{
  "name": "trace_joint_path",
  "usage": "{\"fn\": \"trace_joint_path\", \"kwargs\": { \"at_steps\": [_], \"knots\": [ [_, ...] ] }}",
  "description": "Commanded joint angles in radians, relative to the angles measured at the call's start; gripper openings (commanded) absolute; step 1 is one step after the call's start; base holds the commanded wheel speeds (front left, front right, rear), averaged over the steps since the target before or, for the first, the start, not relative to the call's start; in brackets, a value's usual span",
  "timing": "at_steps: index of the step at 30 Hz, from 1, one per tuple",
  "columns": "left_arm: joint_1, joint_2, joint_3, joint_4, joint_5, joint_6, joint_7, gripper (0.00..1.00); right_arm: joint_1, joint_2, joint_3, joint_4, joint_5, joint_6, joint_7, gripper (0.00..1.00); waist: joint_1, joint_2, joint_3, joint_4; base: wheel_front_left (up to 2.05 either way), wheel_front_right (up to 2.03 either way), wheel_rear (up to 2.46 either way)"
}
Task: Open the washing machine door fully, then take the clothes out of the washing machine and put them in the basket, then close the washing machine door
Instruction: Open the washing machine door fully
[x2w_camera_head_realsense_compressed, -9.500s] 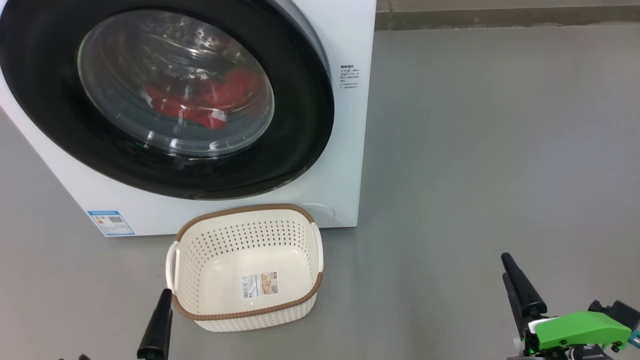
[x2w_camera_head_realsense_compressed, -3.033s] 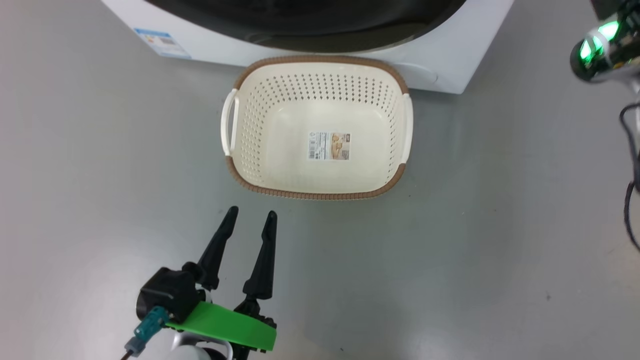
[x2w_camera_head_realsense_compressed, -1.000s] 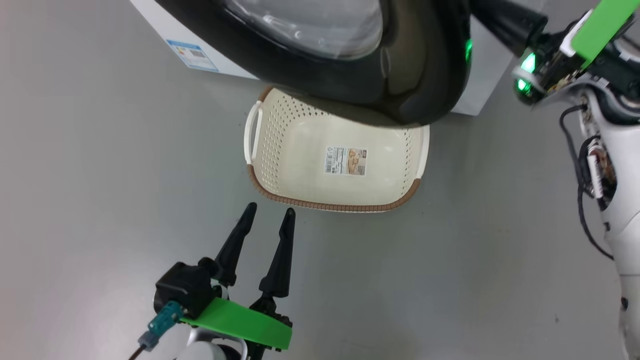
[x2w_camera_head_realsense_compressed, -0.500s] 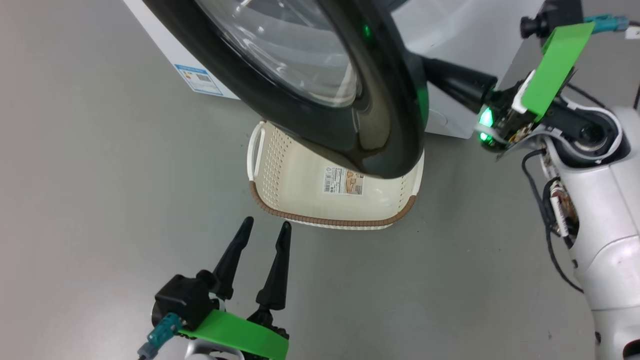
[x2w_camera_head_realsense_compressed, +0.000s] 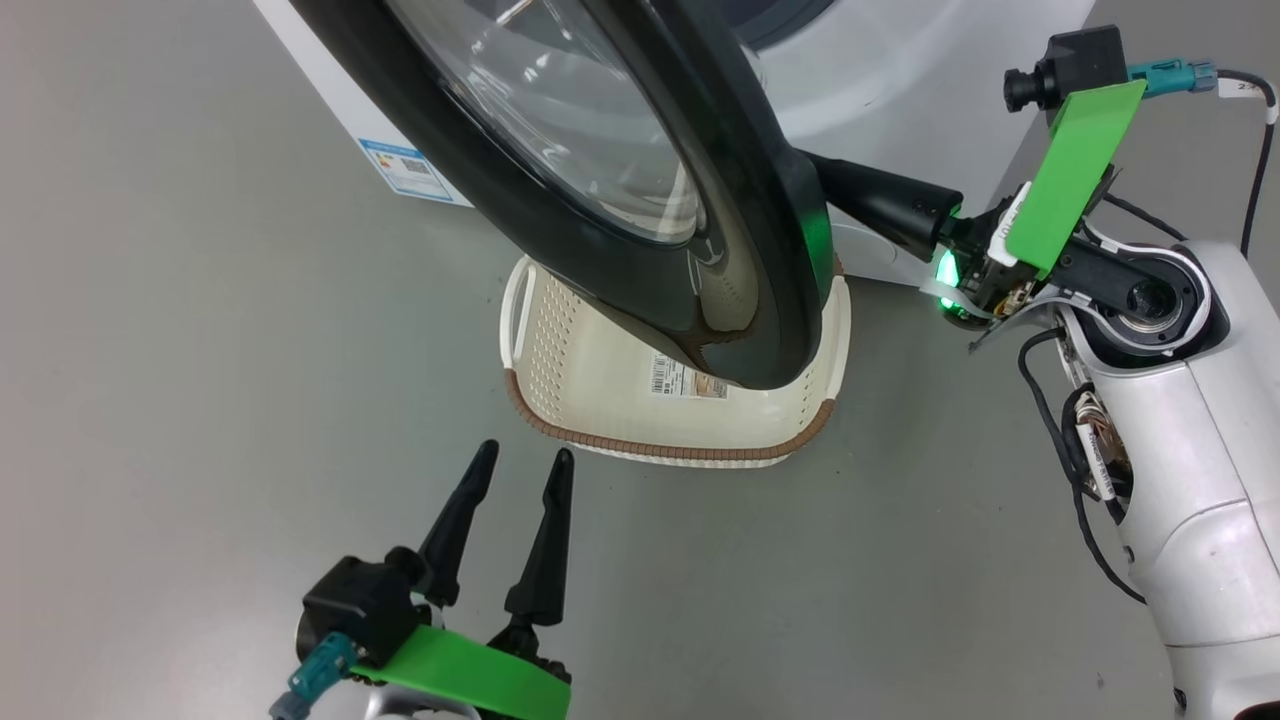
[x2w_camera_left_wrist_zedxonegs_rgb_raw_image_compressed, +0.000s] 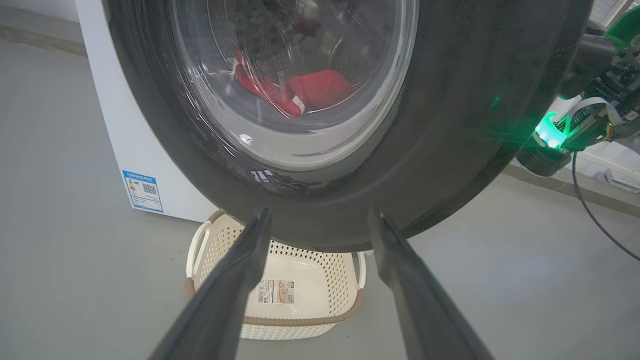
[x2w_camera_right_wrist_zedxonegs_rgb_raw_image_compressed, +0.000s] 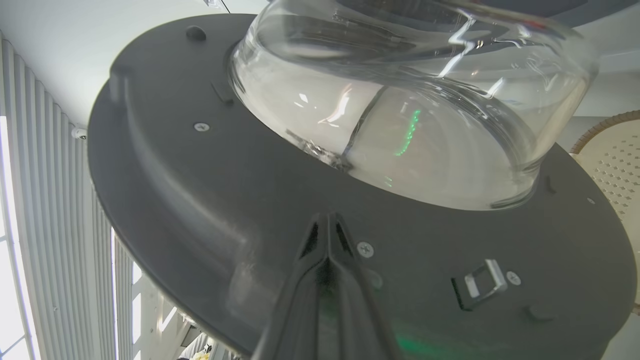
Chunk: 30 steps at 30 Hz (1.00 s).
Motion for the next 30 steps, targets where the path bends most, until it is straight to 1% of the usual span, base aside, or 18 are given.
{"fn": "trace_joint_path", "kwargs": {
  "at_steps": [1,3,4,5,7,8,9,11,12,22,30],
  "knots": [
    [0.01,0.013,0.034,-0.025,0.014,-0.002,-0.012,1.0,0.02,0.023,0.015,-0.035,-0.007,0.001,-0.006,0.16,0.0,0.0,-0.002,-0.001,0.0,0.0,0.0],
    [0.012,0.013,0.037,-0.025,0.014,-0.002,-0.012,1.0,0.024,0.023,0.013,-0.037,-0.016,0.001,-0.016,0.3,0.0,0.0,-0.004,-0.002,0.0,0.0,0.0],
    [0.012,0.013,0.038,-0.025,0.015,-0.002,-0.012,1.0,0.027,0.022,0.011,-0.039,-0.02,0.001,-0.023,0.4,0.0,0.0,-0.005,-0.003,0.0,0.0,0.0],
    [0.012,0.013,0.039,-0.024,0.015,-0.002,-0.012,1.0,0.029,0.021,0.008,-0.038,-0.025,0.001,-0.032,0.46,0.0,0.0,-0.006,-0.004,0.0,0.0,0.0],
    [0.012,0.013,0.042,-0.024,0.016,-0.002,-0.012,1.0,0.034,0.017,0.004,-0.036,-0.034,0.001,-0.046,0.49,0.0,0.0,-0.009,-0.006,0.0,0.0,0.0],
    [0.012,0.013,0.043,-0.023,0.016,-0.003,-0.012,1.0,0.037,0.014,0.002,-0.035,-0.039,0.001,-0.055,0.69,0.0,0.0,-0.01,-0.007,0.0,0.0,0.0],
    [0.011,0.013,0.046,-0.022,0.017,-0.003,-0.012,1.0,0.041,0.012,-0.001,-0.032,-0.044,0.001,-0.064,0.84,0.0,0.0,-0.012,-0.009,0.0,0.0,0.0],
    [0.011,0.013,0.052,-0.019,0.017,-0.004,-0.012,1.0,0.05,0.008,-0.007,-0.028,-0.047,0.001,-0.077,0.92,0.0,0.0,-0.015,-0.014,0.0,0.0,0.0],
    [0.012,0.013,0.056,-0.018,0.018,-0.004,-0.012,1.0,0.056,0.006,-0.011,-0.025,-0.049,0.001,-0.086,1.0,0.0,0.0,-0.018,-0.017,0.0,0.0,0.0],
    [0.033,0.013,0.099,-0.006,0.033,-0.017,-0.012,1.0,0.126,-0.004,-0.028,-0.009,-0.066,0.001,-0.165,1.0,0.0,0.0,-0.045,-0.07,0.0,0.0,0.0],
    [0.062,0.013,0.134,0.005,0.051,-0.028,-0.012,1.0,0.249,-0.009,-0.048,-0.018,-0.057,0.001,-0.224,1.0,0.0,0.0,-0.078,-0.106,0.0,0.0,0.0]
  ]
}}
